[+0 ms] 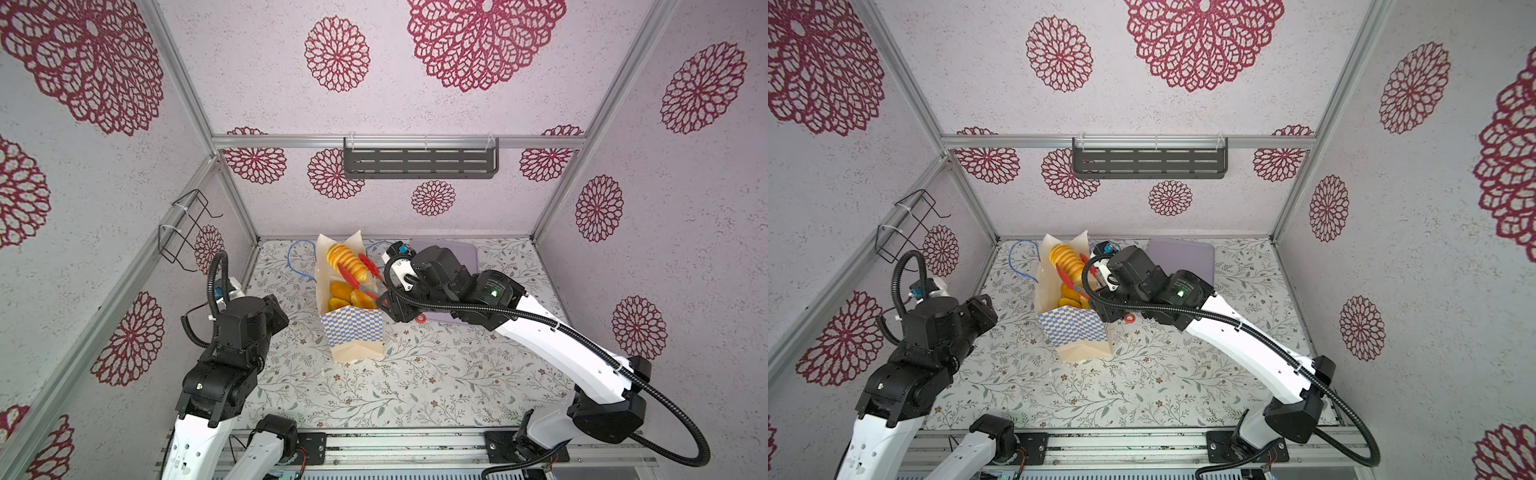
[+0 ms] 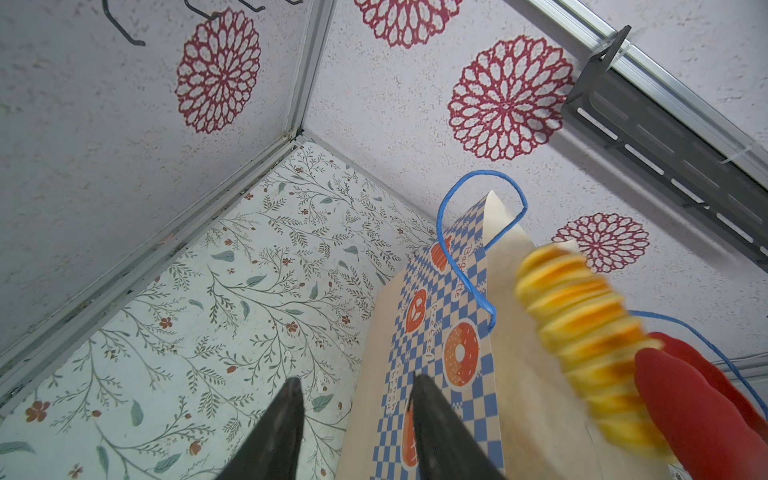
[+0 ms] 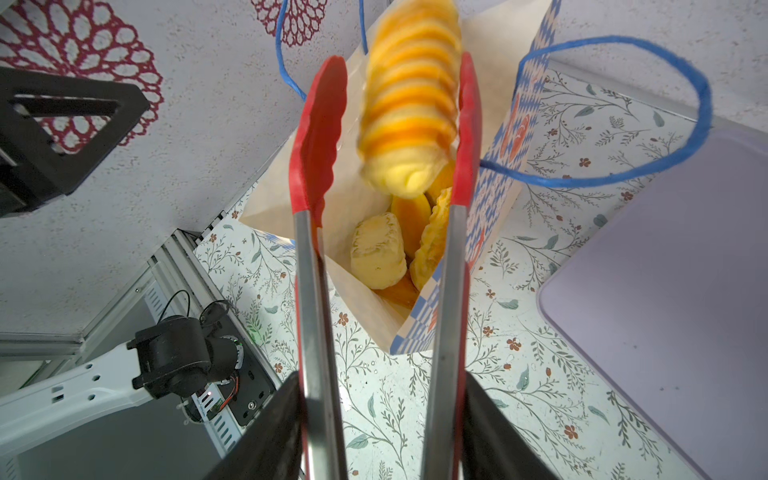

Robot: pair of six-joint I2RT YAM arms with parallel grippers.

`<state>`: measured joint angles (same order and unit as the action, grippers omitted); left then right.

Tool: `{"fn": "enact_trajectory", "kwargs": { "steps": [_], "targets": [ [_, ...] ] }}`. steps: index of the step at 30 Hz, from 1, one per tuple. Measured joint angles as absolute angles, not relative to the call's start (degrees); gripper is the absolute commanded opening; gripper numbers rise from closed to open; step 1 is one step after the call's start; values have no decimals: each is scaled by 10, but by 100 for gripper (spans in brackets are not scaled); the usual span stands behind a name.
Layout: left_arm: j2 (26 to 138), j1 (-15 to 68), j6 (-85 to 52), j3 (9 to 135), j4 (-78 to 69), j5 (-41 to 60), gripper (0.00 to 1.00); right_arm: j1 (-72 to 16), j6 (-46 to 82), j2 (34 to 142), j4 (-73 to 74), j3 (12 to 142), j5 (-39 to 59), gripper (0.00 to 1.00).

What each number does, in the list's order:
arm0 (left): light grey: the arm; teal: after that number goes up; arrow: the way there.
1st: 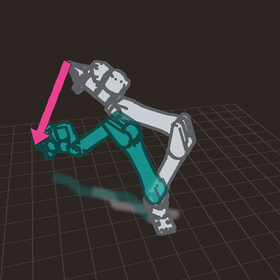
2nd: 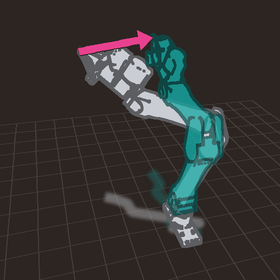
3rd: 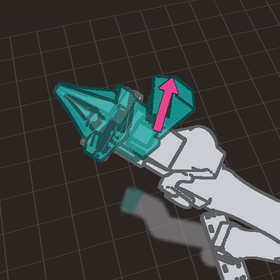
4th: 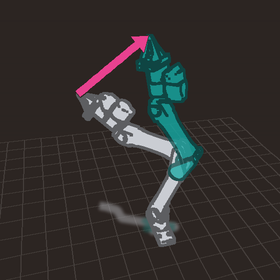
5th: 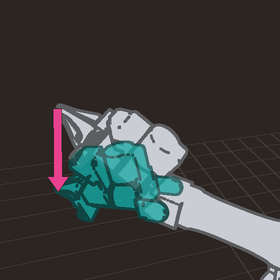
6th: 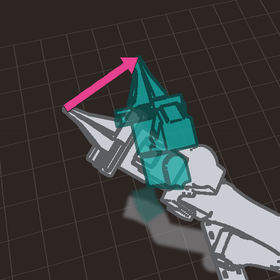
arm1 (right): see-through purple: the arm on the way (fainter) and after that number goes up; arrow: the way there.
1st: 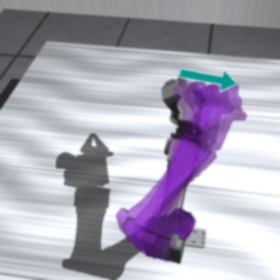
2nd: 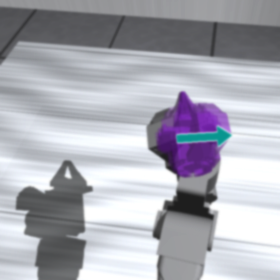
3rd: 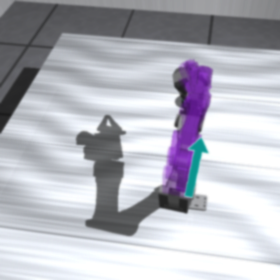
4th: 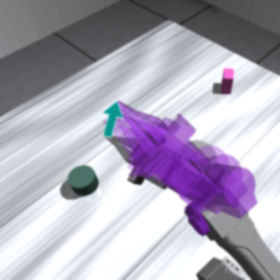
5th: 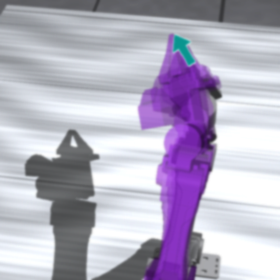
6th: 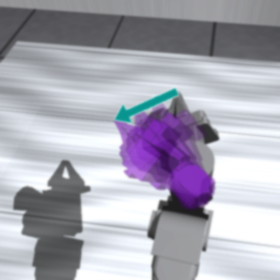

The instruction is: Place the fake bread into the paper bag

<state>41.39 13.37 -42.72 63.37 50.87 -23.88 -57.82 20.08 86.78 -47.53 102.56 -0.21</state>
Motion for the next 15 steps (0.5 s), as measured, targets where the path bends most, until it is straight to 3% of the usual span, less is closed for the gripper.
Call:
{"fn": "enact_trajectory", "kwargs": {
  "steps": [9,15],
  "targets": [
    [412,119,-427,625,508,-222,46,-578,196,868,-468,1026,-17,56],
    [412,61,-435,573,486,-174,46,-553,176,860,-446,1024,-54,55]
  ]
}}
